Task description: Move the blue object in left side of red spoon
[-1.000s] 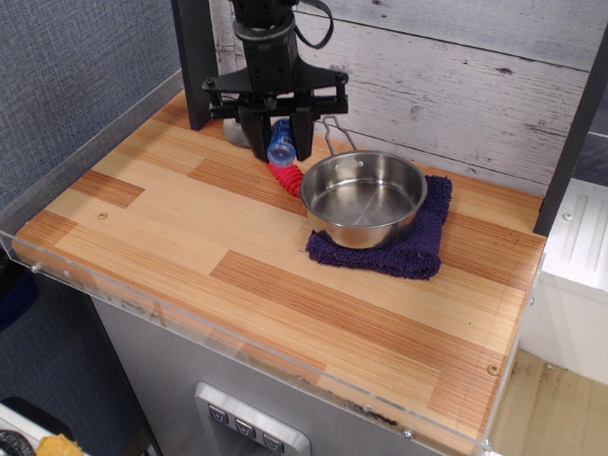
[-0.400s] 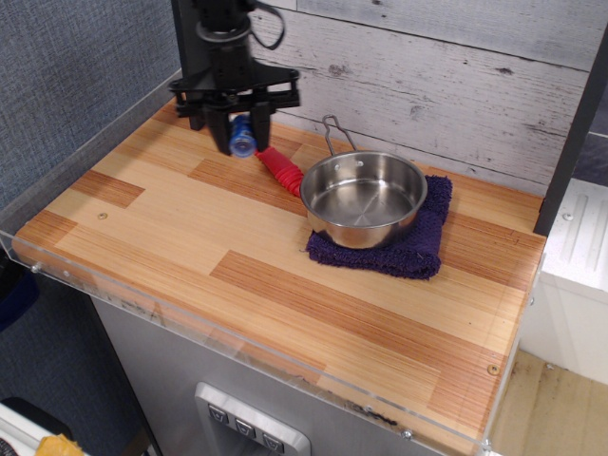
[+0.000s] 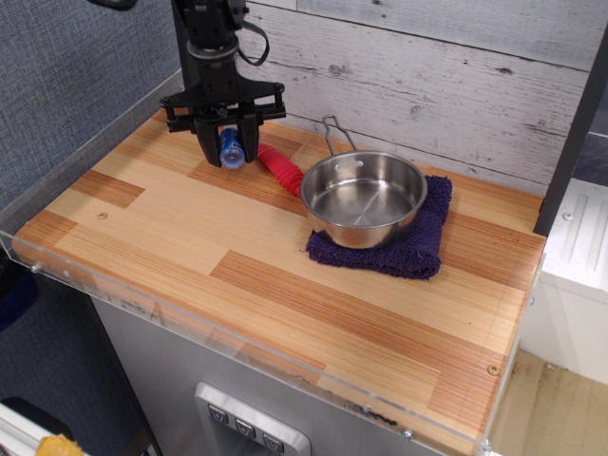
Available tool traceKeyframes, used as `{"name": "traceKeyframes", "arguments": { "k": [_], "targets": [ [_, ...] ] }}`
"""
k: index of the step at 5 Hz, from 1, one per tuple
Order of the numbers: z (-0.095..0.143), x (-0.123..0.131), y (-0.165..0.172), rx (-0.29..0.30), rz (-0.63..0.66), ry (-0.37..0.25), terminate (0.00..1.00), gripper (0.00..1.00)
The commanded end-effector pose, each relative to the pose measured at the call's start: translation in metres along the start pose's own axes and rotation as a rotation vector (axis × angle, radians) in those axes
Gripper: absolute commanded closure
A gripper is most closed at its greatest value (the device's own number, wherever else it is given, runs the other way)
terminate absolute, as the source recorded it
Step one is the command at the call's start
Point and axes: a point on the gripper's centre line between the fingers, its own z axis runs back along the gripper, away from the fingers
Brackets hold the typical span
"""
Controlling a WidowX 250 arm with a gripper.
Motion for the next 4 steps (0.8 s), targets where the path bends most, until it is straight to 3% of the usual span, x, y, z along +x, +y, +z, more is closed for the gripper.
{"name": "traceKeyframes", "arguments": {
  "k": [1, 2, 3, 4],
  "targets": [
    [-0.0031, 0.0103, 0.0078, 0.021, 0.007, -0.025, 0.00, 1.00],
    [-0.0044, 0.0154, 0.0087, 0.020, 0.036, -0.022, 0.00, 1.00],
    [-0.0031, 0.0134, 0.0101, 0.024, 0.088, -0.011, 0.00, 0.00],
    [-0.0007, 0.0116, 0.0105, 0.022, 0.090, -0.012, 0.00, 0.00]
  ]
}}
